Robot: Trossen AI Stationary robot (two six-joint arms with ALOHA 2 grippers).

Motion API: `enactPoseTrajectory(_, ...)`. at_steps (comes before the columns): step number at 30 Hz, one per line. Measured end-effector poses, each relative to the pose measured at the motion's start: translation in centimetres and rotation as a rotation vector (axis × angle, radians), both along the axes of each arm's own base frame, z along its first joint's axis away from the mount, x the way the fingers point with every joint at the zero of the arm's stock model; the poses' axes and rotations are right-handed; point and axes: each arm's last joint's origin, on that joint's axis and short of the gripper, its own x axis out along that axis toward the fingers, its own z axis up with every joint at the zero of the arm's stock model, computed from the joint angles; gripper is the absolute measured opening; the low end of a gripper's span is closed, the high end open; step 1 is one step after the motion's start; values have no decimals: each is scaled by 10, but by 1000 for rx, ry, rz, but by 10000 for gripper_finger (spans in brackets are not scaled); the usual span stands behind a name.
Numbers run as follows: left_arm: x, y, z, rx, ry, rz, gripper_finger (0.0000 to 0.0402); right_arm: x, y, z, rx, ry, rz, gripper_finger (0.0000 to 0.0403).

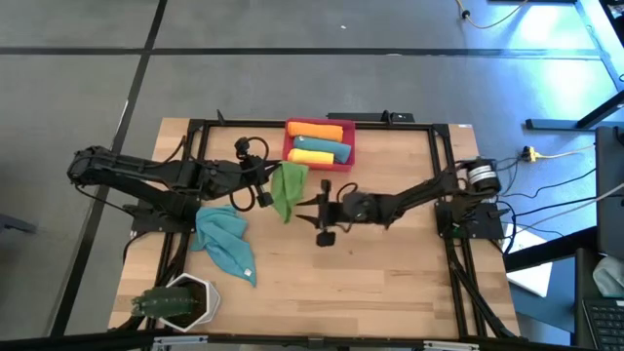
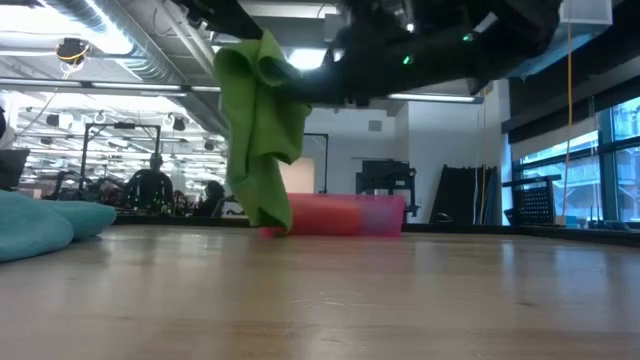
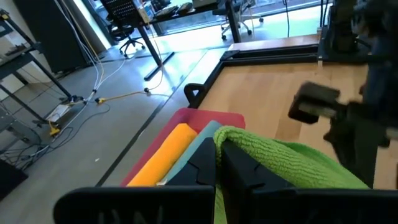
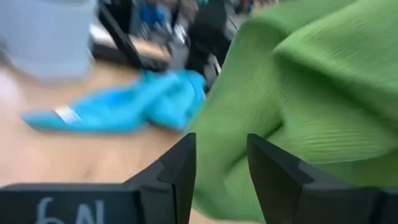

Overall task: Roll microfiber towels into tight, uniform cylinder then place into a basket
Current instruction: Roll the green microfiber cloth

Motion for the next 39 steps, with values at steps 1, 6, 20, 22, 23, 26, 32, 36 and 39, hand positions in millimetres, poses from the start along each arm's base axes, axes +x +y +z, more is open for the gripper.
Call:
enactPoseTrajectory(1, 0, 0, 0, 0, 0, 0, 0, 4, 3, -3, -35, 20, -15, 143)
enactPoseTrajectory(6, 0, 0, 0, 0, 1, 0, 0, 16, 18, 0, -143, 45, -72, 143)
enactPoseTrajectory(20, 0, 0, 0, 0, 2, 0, 0, 13, 32, 7, -310, 60, -304, 142)
enactPoseTrajectory(22, 0, 0, 0, 0, 2, 0, 0, 13, 31, 7, -301, 57, -311, 142)
enactPoseTrajectory(23, 0, 0, 0, 0, 2, 0, 0, 13, 30, 7, -299, 57, -327, 142)
enactPoseTrajectory(26, 0, 0, 0, 0, 2, 0, 0, 12, 26, 8, -293, 55, -410, 142)
enactPoseTrajectory(32, 0, 0, 0, 0, 2, 0, 0, 13, 24, 8, -293, 53, -428, 142)
enactPoseTrajectory(36, 0, 0, 0, 0, 2, 0, 0, 13, 24, 8, -292, 52, -427, 142)
enactPoseTrajectory(39, 0, 0, 0, 0, 2, 0, 0, 13, 24, 8, -292, 52, -427, 142)
